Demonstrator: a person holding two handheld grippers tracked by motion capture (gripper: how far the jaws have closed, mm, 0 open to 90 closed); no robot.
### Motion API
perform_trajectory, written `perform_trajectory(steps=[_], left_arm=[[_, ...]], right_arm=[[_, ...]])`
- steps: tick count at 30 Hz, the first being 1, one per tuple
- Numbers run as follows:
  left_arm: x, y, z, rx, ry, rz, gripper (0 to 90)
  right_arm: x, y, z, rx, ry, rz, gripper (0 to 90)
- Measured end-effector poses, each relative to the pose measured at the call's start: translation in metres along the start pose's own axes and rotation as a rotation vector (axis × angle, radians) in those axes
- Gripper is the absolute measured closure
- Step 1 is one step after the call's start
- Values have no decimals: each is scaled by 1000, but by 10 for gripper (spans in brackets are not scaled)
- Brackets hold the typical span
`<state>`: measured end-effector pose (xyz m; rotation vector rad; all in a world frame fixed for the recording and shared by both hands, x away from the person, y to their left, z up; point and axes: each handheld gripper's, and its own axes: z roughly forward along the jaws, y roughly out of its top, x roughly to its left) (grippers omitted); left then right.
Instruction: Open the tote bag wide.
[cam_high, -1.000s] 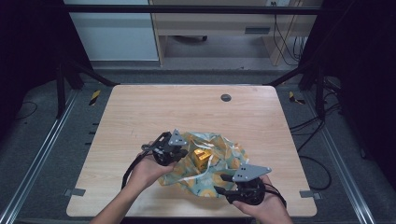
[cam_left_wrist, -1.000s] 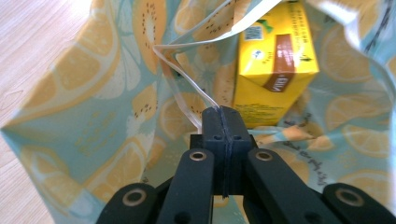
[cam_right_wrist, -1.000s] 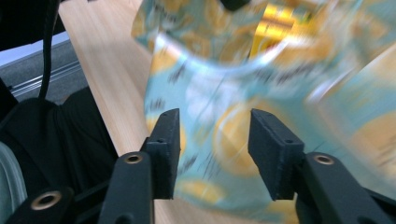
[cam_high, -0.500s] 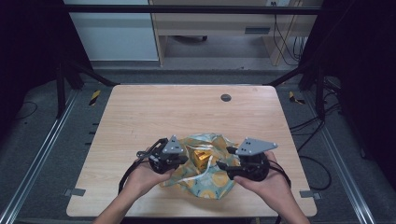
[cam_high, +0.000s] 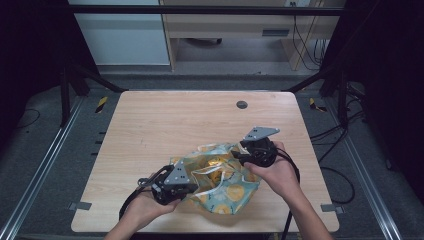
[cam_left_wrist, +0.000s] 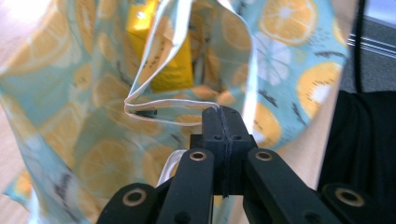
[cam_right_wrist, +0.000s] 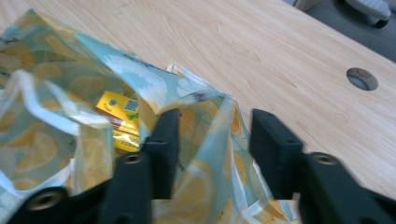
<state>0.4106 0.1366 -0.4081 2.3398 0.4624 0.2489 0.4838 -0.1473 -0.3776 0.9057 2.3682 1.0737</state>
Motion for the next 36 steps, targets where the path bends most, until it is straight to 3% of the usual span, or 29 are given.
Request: perform_trajectory(steps=[2,4,5,6,9,15,21,27,36], left_arm=[[-2,-2,-1,3,-4,7,900],[-9,-9,0,11,-16,18,900],[-9,-9,0,11,-16,18,900],[-13,-14,2,25,-24,26,900],[-17,-20,5,45,-40,41,900],[-19,-33,12,59,-51,37,900],[-14,-31,12,63,-19,51,900],[-14,-35,19,91,-26,62,900],[-8,-57,27,116,-34,21,900]], right_arm=[[-2,0,3,5,7,3,601],[-5,-1,7,13,15,6,746],[-5,-1,7,13,15,6,746],[-8,-1,9,12,23,13,823],[-14,-4,11,2,24,32,892],[-26,-12,17,15,13,56,900],[-46,-22,32,38,-9,104,900],[-55,-31,43,73,-14,146,900],[-70,-54,49,117,-27,198,900]])
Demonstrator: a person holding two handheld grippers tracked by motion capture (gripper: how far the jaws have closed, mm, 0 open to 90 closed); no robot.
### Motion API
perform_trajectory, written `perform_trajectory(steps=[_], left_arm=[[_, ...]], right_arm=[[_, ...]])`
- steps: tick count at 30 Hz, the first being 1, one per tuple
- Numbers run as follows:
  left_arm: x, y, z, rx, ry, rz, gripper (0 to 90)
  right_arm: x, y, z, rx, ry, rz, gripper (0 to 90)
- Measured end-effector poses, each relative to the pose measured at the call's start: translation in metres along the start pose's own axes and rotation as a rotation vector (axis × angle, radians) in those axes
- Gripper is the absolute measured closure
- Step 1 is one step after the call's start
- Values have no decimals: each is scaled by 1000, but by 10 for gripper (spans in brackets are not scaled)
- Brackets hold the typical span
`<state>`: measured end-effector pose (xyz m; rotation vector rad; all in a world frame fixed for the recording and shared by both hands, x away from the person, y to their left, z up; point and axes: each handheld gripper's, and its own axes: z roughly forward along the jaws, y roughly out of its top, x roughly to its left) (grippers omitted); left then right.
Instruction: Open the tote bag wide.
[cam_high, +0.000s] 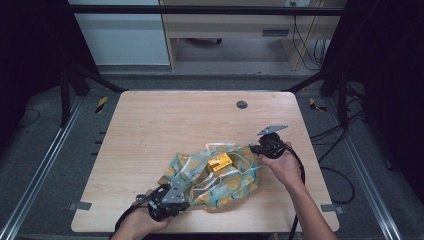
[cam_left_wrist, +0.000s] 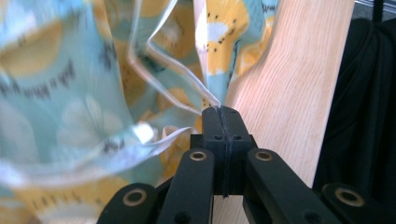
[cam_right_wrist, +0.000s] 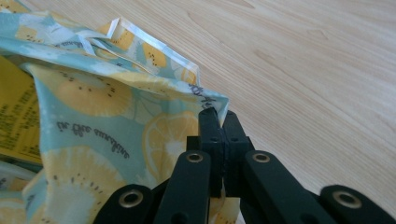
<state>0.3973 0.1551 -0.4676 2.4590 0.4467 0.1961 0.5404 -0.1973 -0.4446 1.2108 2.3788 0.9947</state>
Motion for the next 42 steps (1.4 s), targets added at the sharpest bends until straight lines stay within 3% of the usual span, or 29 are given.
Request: perform_trajectory(steps=[9,22,42], left_arm=[[2,-10,0,11,17,-10,900],[9,-22,-14,8,41,-47,900],[14,-34,-28,8,51,-73,900]], right_arm=[[-10,-11,5,19,-8,8,900],[-23,-21,7,30,-20,40,900],[-30,-22,13,32,-20,59,900]])
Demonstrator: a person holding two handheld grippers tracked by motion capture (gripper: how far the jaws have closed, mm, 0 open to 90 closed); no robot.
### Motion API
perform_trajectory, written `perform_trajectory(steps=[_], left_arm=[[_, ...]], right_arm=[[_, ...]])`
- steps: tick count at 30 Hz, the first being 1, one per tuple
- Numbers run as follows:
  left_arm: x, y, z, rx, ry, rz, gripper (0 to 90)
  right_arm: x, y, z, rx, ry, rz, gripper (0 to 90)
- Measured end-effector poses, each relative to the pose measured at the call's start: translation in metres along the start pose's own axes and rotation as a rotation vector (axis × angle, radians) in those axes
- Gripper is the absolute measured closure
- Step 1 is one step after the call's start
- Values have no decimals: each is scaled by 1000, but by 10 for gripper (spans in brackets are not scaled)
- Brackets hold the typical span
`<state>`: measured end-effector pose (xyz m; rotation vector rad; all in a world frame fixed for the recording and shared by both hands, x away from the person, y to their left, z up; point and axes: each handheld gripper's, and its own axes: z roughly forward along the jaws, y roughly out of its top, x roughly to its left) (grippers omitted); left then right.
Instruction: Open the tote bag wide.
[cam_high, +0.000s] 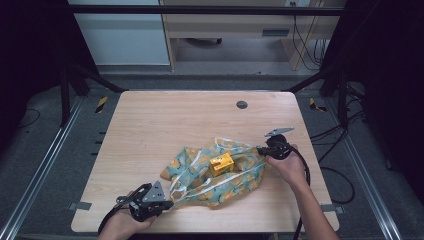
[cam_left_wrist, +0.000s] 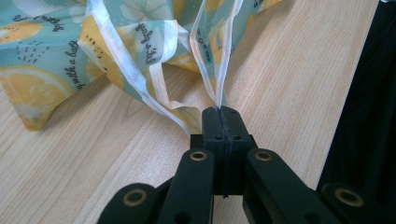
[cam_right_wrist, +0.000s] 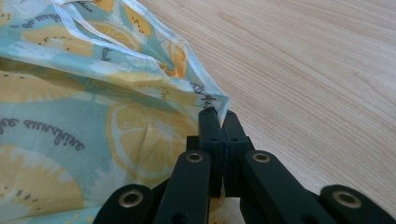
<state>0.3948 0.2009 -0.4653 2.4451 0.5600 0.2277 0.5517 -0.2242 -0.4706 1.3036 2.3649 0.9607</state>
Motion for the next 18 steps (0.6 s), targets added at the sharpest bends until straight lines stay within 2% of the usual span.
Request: perform_trajectory(steps=[1,8,17,18], left_arm=[[0,-1,0,-9,2,-13,900],[1,-5,-2,-21,5,-33,900],[4,-7,-4,-18,11,-33,900],[4,-6,-4,-31,15,-41,900]], right_arm=[[-1,0,0,-2,-3,-3,900],[-3,0,1,-5,-2,2,900],[-3,-1,0,-7,-2,3,900],[-2,-1,-1,-5,-6,0,900]])
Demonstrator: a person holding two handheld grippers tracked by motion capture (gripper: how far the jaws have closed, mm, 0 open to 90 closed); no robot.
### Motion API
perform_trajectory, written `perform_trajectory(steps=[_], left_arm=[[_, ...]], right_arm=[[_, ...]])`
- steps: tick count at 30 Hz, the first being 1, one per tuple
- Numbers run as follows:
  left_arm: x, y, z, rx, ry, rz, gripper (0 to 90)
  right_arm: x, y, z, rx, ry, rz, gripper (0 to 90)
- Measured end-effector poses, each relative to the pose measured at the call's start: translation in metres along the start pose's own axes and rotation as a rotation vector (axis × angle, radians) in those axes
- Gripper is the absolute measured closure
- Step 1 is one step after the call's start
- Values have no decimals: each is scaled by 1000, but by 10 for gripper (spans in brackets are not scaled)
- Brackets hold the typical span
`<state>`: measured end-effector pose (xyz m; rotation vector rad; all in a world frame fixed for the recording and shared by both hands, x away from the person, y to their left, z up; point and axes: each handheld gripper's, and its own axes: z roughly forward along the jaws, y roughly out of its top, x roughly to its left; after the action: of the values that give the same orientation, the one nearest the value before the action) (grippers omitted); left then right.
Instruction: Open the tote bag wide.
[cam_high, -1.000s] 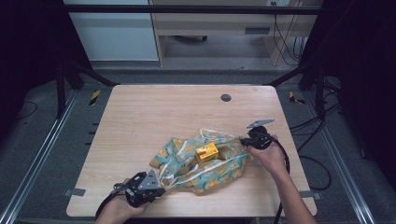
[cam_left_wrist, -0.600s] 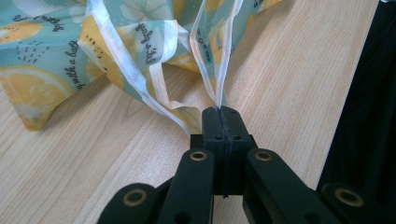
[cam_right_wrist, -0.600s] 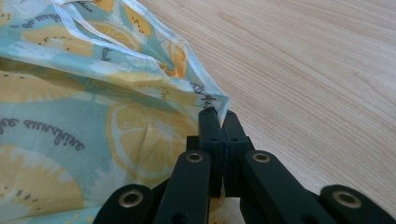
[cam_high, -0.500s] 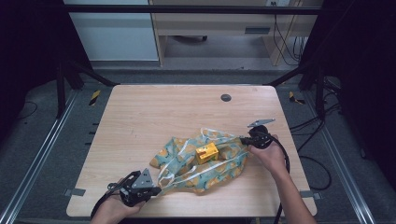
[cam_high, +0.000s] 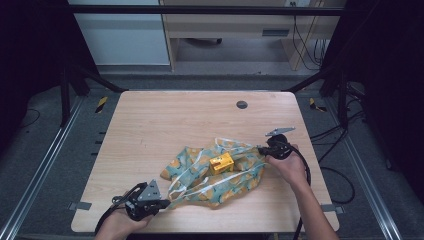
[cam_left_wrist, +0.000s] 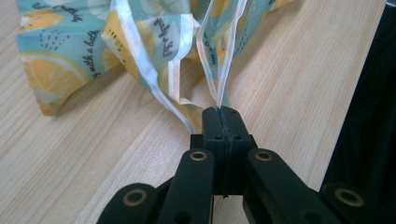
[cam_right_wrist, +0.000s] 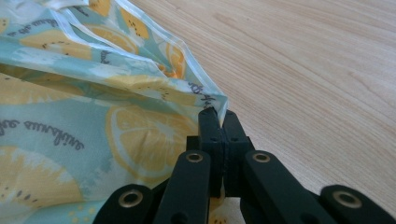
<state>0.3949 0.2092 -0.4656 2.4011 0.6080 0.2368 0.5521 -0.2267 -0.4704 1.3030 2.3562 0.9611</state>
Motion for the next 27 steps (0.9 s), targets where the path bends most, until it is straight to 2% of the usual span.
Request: perform_trajectory(steps=[5,7,9,12,13,14,17,18,20,23,24,27], left_arm=[[0,2,-3,-40,13,-6,895],[-1,3,-6,-66,28,-5,852],[-2,3,-7,-73,29,-7,846],[-2,4,-10,-99,41,-14,788],[-2,5,-11,-107,46,-18,788],[-3,7,-13,-120,55,-19,745],[-3,9,-15,-140,62,-21,662],[-3,11,-19,-168,83,-28,623],[-2,15,-24,-187,97,-29,594],[0,19,-28,-207,104,-35,551],[3,25,-31,-217,112,-28,549],[5,30,-32,-220,129,-27,516]], right_arm=[[4,2,-7,-21,-13,-13,870],[6,3,-14,-45,-20,-19,813],[7,4,-16,-52,-24,-14,797],[7,4,-24,-71,-46,-14,666],[7,4,-24,-71,-46,-14,666],[8,5,-28,-80,-60,-18,594],[9,7,-36,-105,-80,-20,509],[10,8,-39,-117,-82,-18,474],[12,10,-45,-133,-76,-13,409],[15,14,-52,-143,-84,-23,362],[19,17,-58,-165,-86,-32,329],[25,21,-66,-177,-88,-41,294]])
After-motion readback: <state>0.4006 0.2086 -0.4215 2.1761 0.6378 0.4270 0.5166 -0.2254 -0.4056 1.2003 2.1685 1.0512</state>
